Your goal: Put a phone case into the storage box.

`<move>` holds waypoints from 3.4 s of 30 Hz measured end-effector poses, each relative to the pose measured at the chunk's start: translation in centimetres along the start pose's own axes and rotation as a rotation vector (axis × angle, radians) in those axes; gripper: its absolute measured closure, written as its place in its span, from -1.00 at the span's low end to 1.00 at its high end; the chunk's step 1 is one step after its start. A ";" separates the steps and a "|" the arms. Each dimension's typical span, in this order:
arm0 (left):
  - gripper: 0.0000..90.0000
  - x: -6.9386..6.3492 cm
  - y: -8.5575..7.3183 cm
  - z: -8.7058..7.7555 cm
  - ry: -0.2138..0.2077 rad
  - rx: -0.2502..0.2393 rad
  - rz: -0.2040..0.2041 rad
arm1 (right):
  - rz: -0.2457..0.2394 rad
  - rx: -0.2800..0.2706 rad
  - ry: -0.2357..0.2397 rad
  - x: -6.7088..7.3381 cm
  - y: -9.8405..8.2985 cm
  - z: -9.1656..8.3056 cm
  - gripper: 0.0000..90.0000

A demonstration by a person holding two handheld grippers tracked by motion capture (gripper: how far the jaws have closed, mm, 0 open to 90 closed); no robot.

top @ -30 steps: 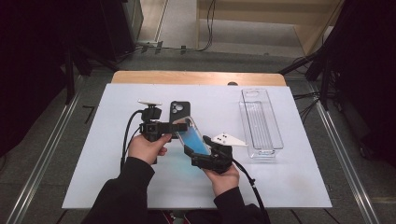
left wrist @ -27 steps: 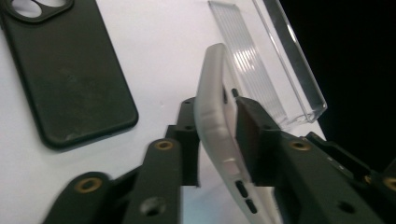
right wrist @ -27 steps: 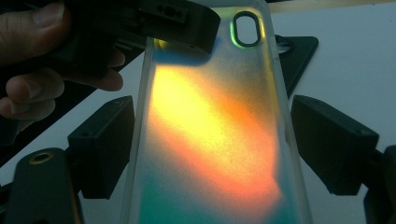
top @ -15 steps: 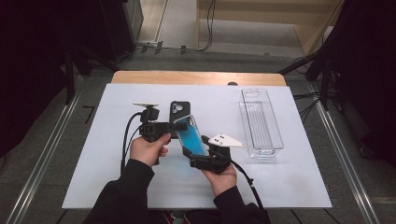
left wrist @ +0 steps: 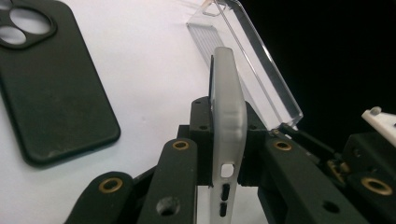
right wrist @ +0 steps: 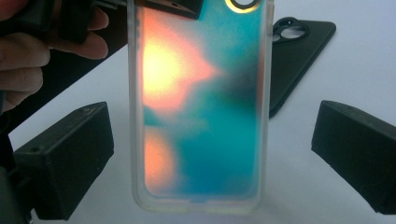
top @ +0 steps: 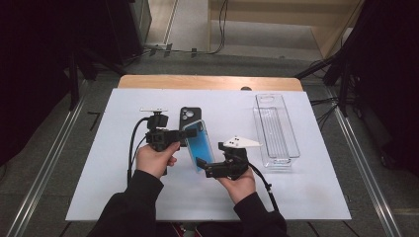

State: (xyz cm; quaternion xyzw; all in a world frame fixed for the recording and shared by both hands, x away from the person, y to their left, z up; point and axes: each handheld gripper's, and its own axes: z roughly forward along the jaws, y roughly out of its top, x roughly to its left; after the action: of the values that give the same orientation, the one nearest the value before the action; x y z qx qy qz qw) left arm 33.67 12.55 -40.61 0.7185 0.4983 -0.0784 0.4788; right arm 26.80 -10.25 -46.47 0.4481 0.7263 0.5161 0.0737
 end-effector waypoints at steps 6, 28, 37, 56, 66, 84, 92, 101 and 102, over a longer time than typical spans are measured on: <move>0.80 -0.2 -0.9 0.1 0.021 -0.039 0.054 | -0.020 0.058 -0.002 -0.8 0.3 -0.8 -1.00; 0.80 -1.3 -2.3 0.9 -0.020 -0.123 0.198 | -0.112 0.088 -0.015 -1.0 1.0 -1.8 -1.00; 0.80 -2.3 -3.0 1.3 -0.026 -0.118 0.214 | -0.117 0.089 -0.041 -0.5 2.1 -1.6 -1.00; 0.79 -3.2 -3.2 1.7 -0.047 -0.111 0.202 | -0.146 0.074 -0.047 0.2 3.3 -0.4 -0.90; 0.75 -3.5 -3.3 1.5 -0.057 -0.113 0.190 | -0.149 0.075 -0.041 0.2 3.4 -0.5 -0.67; -0.20 -2.6 -2.3 -0.2 -0.125 -0.073 0.163 | -0.141 0.083 -0.083 -2.1 3.9 -1.4 -0.67; -0.28 -2.0 -2.6 -0.7 -0.125 0.003 0.221 | -0.144 0.083 -0.082 -3.2 4.7 -2.6 -0.67; -0.28 -0.9 -3.3 -0.7 -0.112 0.103 0.321 | -0.182 0.089 -0.015 -3.8 5.8 -3.8 -0.67; -0.28 -0.8 -3.5 -0.7 -0.111 0.107 0.333 | -0.190 0.093 -0.010 -3.8 5.9 -4.0 -0.67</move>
State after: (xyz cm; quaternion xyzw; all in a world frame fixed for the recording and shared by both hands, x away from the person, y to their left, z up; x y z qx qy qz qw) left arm 30.26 12.78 -41.91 0.8103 0.3403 -0.0639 0.4728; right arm 30.17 -15.33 -41.16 0.3825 0.7883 0.4704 0.1051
